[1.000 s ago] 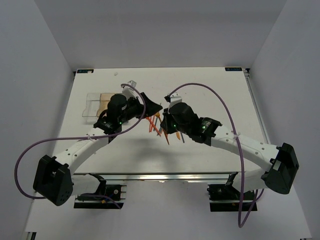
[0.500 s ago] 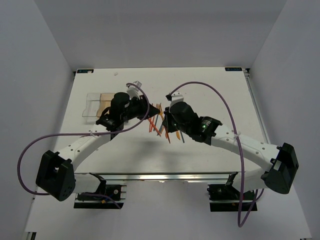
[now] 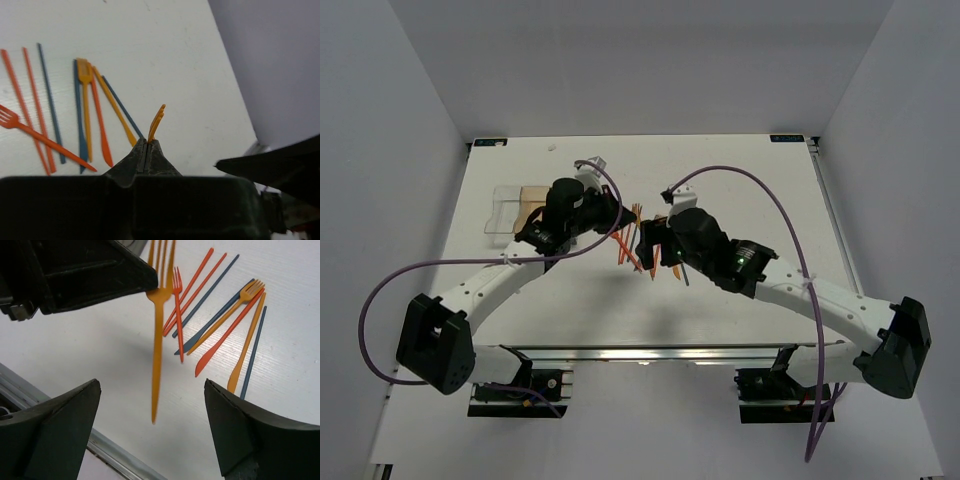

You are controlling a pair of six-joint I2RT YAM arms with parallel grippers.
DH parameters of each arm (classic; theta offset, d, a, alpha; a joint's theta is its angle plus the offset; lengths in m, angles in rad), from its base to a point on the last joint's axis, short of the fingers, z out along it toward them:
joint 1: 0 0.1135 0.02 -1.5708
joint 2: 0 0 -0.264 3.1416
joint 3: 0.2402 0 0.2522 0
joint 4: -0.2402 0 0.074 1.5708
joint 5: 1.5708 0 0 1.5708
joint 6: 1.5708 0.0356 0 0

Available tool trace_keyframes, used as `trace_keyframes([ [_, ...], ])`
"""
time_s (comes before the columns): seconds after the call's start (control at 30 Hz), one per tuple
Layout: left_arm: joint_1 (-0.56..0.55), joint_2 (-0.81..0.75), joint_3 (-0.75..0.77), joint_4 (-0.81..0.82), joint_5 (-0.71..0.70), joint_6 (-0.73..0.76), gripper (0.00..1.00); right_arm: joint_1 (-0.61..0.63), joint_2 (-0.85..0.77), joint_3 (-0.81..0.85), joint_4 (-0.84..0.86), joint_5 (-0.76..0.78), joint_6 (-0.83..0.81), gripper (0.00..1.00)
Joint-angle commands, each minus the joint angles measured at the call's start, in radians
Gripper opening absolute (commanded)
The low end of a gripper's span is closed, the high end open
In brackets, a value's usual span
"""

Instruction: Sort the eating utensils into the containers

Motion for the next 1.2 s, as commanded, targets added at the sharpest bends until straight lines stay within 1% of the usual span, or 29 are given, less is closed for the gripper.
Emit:
trace_keyframes([
  [0.0, 0.011, -0.004, 0.115, -0.140, -0.190, 0.138, 0.00, -0.023, -0.065, -0.022, 0.059, 0.035, -0.003, 0.89],
  [0.07, 0.029, 0.010, 0.169, -0.255, -0.253, 0.169, 0.00, -0.040, -0.079, -0.033, 0.045, 0.051, -0.003, 0.89],
  [0.1, 0.038, 0.018, 0.224, -0.298, -0.292, 0.189, 0.00, -0.061, -0.099, -0.045, 0.027, 0.069, -0.003, 0.89],
  [0.13, 0.049, 0.027, 0.258, -0.343, -0.450, 0.232, 0.00, -0.073, -0.110, -0.052, 0.016, 0.080, -0.003, 0.89],
  [0.17, 0.051, 0.053, 0.296, -0.438, -0.547, 0.257, 0.00, -0.095, -0.123, -0.059, 0.009, 0.095, -0.006, 0.89],
  [0.2, 0.051, 0.074, 0.339, -0.486, -0.641, 0.281, 0.00, -0.106, -0.154, -0.081, 0.004, 0.110, -0.009, 0.89],
  [0.23, 0.061, 0.102, 0.423, -0.557, -0.786, 0.327, 0.00, -0.116, -0.168, -0.090, 0.002, 0.112, -0.012, 0.89],
  [0.27, 0.069, 0.164, 0.469, -0.588, -0.839, 0.346, 0.00, -0.129, -0.180, -0.099, -0.001, 0.109, -0.014, 0.89],
  [0.3, 0.095, 0.197, 0.516, -0.613, -0.862, 0.370, 0.00, -0.150, -0.198, -0.113, -0.004, 0.098, -0.022, 0.89],
  [0.33, 0.109, 0.226, 0.593, -0.632, -0.857, 0.378, 0.00, -0.159, -0.206, -0.119, -0.007, 0.095, -0.025, 0.89],
  [0.4, 0.133, 0.294, 0.652, -0.624, -0.852, 0.395, 0.00, -0.184, -0.218, -0.127, -0.013, 0.081, -0.034, 0.89],
  [0.43, 0.150, 0.318, 0.710, -0.621, -0.856, 0.422, 0.00, -0.190, -0.223, -0.130, -0.023, 0.083, -0.045, 0.89],
  [0.57, 0.170, 0.452, 0.836, -0.636, -0.863, 0.550, 0.00, -0.221, -0.240, -0.142, -0.034, 0.077, -0.069, 0.89],
  [0.63, 0.181, 0.505, 0.853, -0.624, -0.863, 0.619, 0.00, -0.228, -0.249, -0.157, -0.031, 0.066, -0.077, 0.89],
  [0.73, 0.213, 0.544, 0.853, -0.589, -0.817, 0.674, 0.00, -0.245, -0.249, -0.165, -0.021, 0.048, -0.078, 0.89],
  [0.87, 0.250, 0.573, 0.844, -0.561, -0.768, 0.693, 0.00, -0.251, -0.249, -0.180, -0.004, 0.029, -0.088, 0.89],
  [0.97, 0.262, 0.565, 0.775, -0.508, -0.738, 0.688, 0.00, -0.251, -0.242, -0.185, 0.002, 0.018, -0.091, 0.89],
  [1.03, 0.262, 0.564, 0.720, -0.462, -0.746, 0.693, 0.00, -0.253, -0.235, -0.191, 0.007, 0.014, -0.097, 0.89],
  [1.17, 0.262, 0.588, 0.673, -0.445, -0.746, 0.686, 0.00, -0.256, -0.228, -0.202, 0.019, 0.005, -0.095, 0.89],
])
